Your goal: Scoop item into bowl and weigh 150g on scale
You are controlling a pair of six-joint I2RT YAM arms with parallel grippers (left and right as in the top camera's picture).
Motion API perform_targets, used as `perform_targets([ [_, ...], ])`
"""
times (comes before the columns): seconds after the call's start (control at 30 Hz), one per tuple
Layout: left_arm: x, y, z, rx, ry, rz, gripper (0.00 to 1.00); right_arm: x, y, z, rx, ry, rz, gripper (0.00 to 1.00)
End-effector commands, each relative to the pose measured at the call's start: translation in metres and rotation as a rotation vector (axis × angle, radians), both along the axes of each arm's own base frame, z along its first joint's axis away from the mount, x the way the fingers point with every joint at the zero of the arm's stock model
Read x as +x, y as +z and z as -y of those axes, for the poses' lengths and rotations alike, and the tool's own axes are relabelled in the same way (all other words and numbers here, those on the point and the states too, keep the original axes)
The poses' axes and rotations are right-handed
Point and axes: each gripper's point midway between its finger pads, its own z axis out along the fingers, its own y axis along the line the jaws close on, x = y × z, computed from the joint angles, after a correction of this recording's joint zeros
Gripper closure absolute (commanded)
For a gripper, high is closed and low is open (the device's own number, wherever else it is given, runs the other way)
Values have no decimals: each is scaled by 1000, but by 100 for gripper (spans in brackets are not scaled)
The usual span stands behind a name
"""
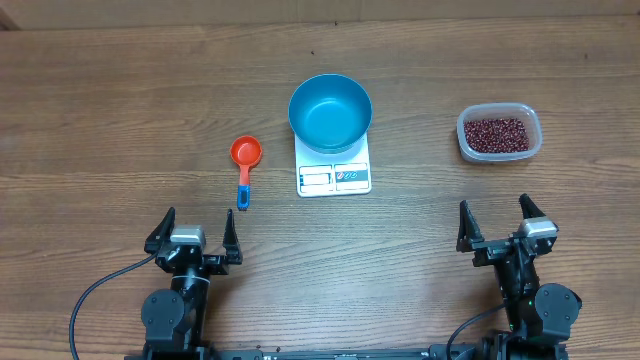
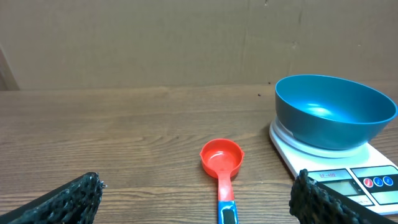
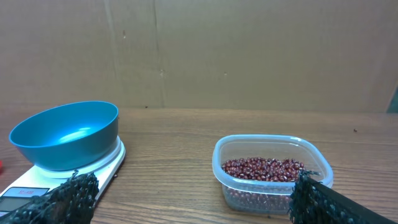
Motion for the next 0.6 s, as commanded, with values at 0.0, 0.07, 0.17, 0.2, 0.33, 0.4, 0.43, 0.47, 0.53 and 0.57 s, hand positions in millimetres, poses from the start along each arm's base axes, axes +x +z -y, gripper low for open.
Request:
perform_targets([
  [0.0, 0, -3, -2, -13, 8, -7, 1, 0, -2, 0, 0, -4, 3, 0],
  [0.07, 1, -5, -2, -12, 8, -20, 0, 0, -2, 0, 0, -4, 3, 0],
  [0.17, 1, -11, -1, -12, 8, -55, 1, 0, -2, 0, 0, -4, 3, 0],
  [0.2, 1, -13, -1, -11, 8, -69, 1, 0, -2, 0, 0, -4, 3, 0],
  [0.33, 1, -5, -1, -2, 7, -99, 0, 0, -2, 0, 0, -4, 3, 0],
  [0.4, 1, 3, -2, 13, 5, -107, 1, 0, -2, 0, 0, -4, 3, 0],
  [0.43, 1, 9, -2, 24, 4, -110, 1, 0, -2, 0, 0, -4, 3, 0],
  [0.47, 2, 13, -2, 35, 2, -111, 0, 0, -2, 0, 0, -4, 3, 0],
  [0.53, 4, 23, -2, 61, 4, -124, 1, 0, -2, 0, 0, -4, 3, 0],
  [0.57, 4, 27, -3, 73, 5, -137, 0, 0, -2, 0, 0, -4, 3, 0],
])
